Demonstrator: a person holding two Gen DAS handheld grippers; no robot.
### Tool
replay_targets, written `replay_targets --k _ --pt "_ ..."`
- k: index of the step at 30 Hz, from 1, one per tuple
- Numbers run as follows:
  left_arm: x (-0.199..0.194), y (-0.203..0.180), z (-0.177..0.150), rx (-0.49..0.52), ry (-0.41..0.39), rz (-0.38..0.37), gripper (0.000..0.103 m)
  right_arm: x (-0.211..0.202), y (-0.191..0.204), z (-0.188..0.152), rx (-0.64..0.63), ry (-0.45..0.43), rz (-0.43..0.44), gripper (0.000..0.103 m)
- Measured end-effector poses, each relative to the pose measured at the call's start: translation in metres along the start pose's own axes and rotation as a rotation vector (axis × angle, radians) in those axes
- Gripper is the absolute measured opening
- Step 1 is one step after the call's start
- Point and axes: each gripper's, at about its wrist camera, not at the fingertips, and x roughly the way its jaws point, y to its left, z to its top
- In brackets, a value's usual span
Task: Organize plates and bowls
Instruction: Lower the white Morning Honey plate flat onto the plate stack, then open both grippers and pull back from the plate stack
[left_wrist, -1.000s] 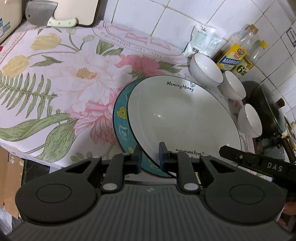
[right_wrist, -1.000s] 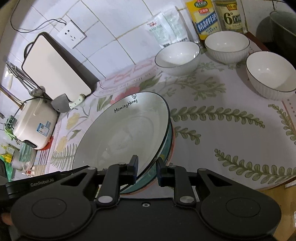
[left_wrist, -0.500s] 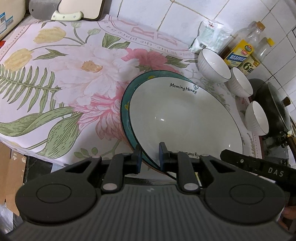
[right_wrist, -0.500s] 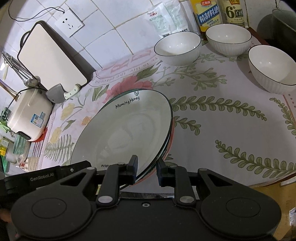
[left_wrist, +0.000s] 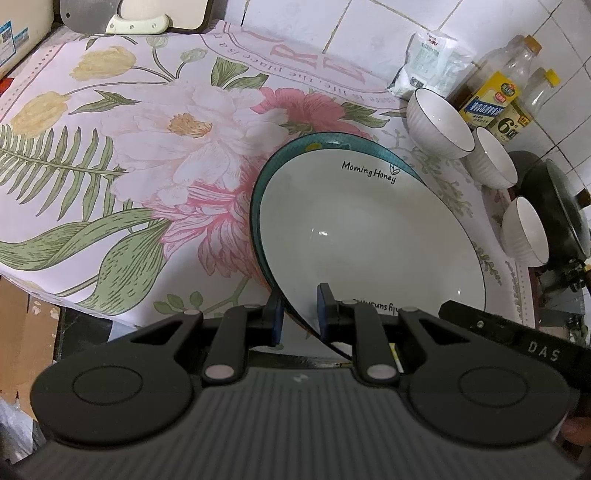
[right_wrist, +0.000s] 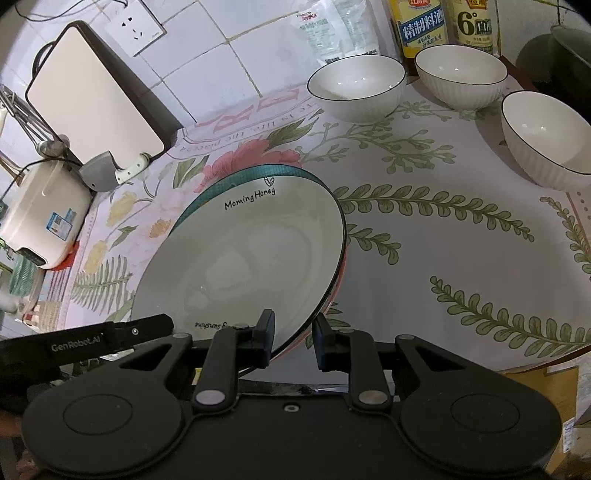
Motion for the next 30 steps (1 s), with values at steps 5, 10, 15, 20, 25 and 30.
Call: replay_targets --k 5,10,15,20,25,30 --pt "0.001 -0.003 0.003 0.005 0.009 0.026 0.017 0.003 0.004 -0.001 -0.018 0.001 -0.022 0.026" --pt "0.004 -0.004 0.006 0.002 0.026 0.049 0.019 0.007 0.01 0.001 -0.054 0.003 -0.044 0.027" --pt "0.008 -0.006 0.003 -0.006 0.027 0.066 0.021 0.009 0.017 0.004 -0.099 -0.003 -0.079 0.027" --pt "0.009 -0.008 0.002 0.01 0.032 0.073 0.022 0.012 0.018 0.005 -0.115 -0.003 -0.1 0.027" --pt "0.013 -0.011 0.002 0.023 0.038 0.092 0.022 0.017 0.022 0.003 -0.149 0.002 -0.142 0.029" --pt "0.013 -0.01 0.002 0.028 0.033 0.096 0.022 0.018 0.023 0.003 -0.168 -0.01 -0.153 0.03"
